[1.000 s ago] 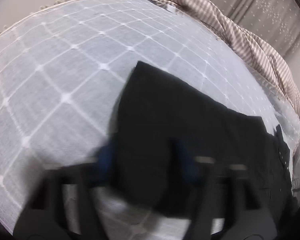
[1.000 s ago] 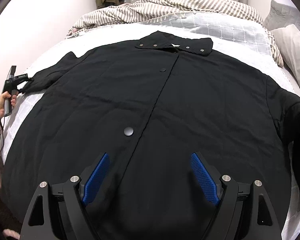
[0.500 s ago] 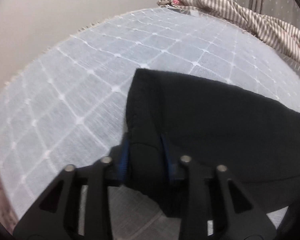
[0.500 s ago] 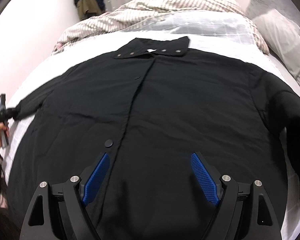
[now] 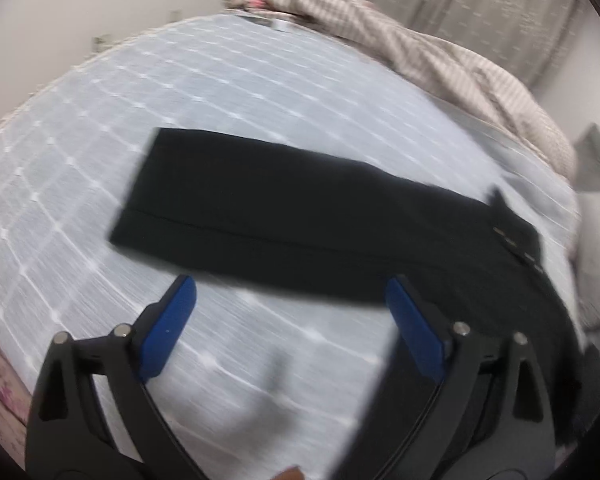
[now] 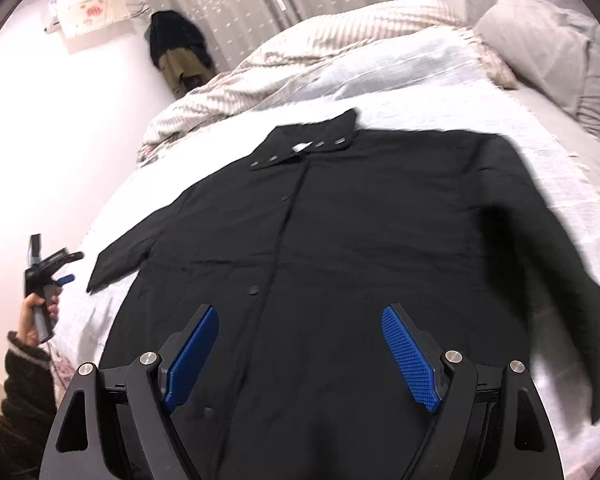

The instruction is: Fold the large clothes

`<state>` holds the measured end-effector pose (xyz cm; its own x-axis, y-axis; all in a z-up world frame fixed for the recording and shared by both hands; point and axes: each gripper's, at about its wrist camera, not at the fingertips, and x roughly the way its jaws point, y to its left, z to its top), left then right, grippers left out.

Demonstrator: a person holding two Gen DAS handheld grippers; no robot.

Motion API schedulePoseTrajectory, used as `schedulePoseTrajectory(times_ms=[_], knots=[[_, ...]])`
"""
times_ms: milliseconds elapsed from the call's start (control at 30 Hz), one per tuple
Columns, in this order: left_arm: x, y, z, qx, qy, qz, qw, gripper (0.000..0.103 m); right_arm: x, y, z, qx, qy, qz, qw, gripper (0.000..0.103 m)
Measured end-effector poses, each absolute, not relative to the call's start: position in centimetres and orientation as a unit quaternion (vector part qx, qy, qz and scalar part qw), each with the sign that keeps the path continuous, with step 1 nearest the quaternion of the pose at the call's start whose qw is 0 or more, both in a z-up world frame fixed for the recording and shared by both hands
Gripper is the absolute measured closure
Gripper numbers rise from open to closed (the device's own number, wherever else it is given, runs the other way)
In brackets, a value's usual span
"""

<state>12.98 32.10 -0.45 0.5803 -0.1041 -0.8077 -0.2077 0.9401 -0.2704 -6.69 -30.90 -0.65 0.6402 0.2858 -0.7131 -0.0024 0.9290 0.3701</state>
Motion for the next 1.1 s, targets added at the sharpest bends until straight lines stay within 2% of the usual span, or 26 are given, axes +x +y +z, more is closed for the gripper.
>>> schedulePoseTrajectory(times_ms=[100,233,400,500,767,800,833,900,967,1100], knots=[[11.9,28.9,0.5,-0.170,0.463,0.004,0.870,0.001,-8.2,-34.6,-0.1,0.179,0.416,0.038,0.891,0.017],[10.4,23.9,0.9,-0.176,0.472,-0.053,0.862,0.001,-10.7,-42.0,-0.4,0.267,0.415,-0.015,0.869,0.017],[8.2,18.7,0.5,-0.201,0.431,-0.118,0.872,0.000,-13.9,-50.9,-2.6,0.364,0.410,-0.112,0.829,0.017],[7.0,15.4,0.0,-0.184,0.398,-0.173,0.882,0.000,-14.8,-55.3,-4.6,0.379,0.423,-0.178,0.804,0.017],[7.5,8.8,-3.0,-0.143,0.421,-0.206,0.872,0.000,-12.9,-59.0,-13.6,0.446,0.472,-0.227,0.726,0.018],[7.7,8.3,-3.2,-0.133,0.426,-0.207,0.871,0.000,-12.5,-58.6,-13.6,0.436,0.468,-0.239,0.731,0.022],[7.9,7.5,-3.3,-0.116,0.431,-0.209,0.870,0.000,-12.1,-58.2,-13.2,0.422,0.468,-0.239,0.739,0.047],[7.6,6.5,-3.3,-0.095,0.431,-0.212,0.872,0.000,-10.7,-57.3,-12.5,0.400,0.481,-0.210,0.751,0.084],[7.5,5.7,-3.1,-0.079,0.428,-0.213,0.875,0.000,-9.6,-57.0,-11.2,0.369,0.487,-0.204,0.765,0.091],[7.6,5.0,-2.8,-0.080,0.424,-0.213,0.877,0.000,-7.6,-57.6,-6.4,0.240,0.474,-0.252,0.809,0.094]])
